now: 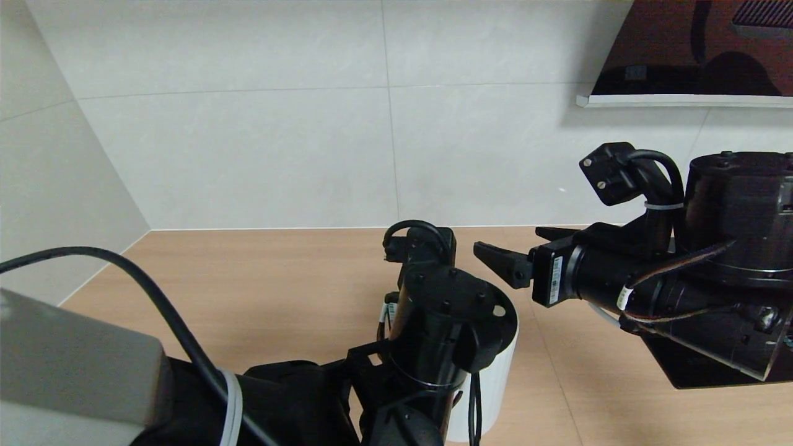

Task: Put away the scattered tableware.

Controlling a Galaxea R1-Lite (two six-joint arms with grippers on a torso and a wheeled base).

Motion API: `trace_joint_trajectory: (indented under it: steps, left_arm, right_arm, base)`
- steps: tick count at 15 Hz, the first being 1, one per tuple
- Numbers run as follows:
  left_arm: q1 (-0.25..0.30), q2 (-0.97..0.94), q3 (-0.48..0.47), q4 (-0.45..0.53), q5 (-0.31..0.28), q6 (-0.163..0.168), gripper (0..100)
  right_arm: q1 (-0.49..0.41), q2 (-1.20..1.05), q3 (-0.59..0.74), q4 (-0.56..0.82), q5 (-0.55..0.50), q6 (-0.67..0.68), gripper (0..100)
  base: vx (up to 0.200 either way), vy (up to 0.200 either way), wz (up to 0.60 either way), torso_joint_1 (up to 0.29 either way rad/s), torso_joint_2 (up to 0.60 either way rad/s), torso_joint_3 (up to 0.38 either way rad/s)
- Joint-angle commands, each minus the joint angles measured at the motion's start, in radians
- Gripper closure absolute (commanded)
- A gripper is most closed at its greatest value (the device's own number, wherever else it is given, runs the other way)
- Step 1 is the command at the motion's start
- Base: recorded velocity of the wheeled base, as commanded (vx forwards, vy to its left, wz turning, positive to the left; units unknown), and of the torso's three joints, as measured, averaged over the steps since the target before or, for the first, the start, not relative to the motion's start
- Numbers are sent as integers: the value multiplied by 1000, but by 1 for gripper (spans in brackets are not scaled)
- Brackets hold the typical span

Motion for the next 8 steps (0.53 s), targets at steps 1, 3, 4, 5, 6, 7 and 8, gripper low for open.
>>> trace_joint_trajectory:
  steps: [1, 3, 4, 5, 6, 7, 8]
  left_arm:
    - [0, -8, 2, 0, 1, 0, 0]
    - [0, -13, 7, 0, 1, 0, 0]
    - [0, -17, 7, 0, 1, 0, 0]
    - [0, -25, 13, 0, -1, 0, 0]
    - [0, -40, 19, 1, -1, 0, 0]
    - [0, -68, 28, 5, -2, 3, 0]
    - [0, -86, 36, 8, -4, 6, 0]
  right_arm:
    - [0, 0, -1, -1, 0, 1, 0]
    - [0, 0, -1, -1, 0, 1, 0]
    - [0, 0, -1, -1, 0, 1, 0]
    - [0, 0, -1, -1, 0, 1, 0]
    - [0, 0, -1, -1, 0, 1, 0]
    - [0, -2, -1, -1, 0, 0, 0]
    - [0, -2, -1, -1, 0, 0, 0]
  base:
    - [0, 0, 0, 0, 0, 0]
    - [0, 0, 0, 0, 0, 0]
    - [0, 0, 0, 0, 0, 0]
    - [0, 0, 0, 0, 0, 0]
    - [0, 0, 0, 0, 0, 0]
    - [0, 0, 0, 0, 0, 0]
    - [0, 0, 0, 0, 0, 0]
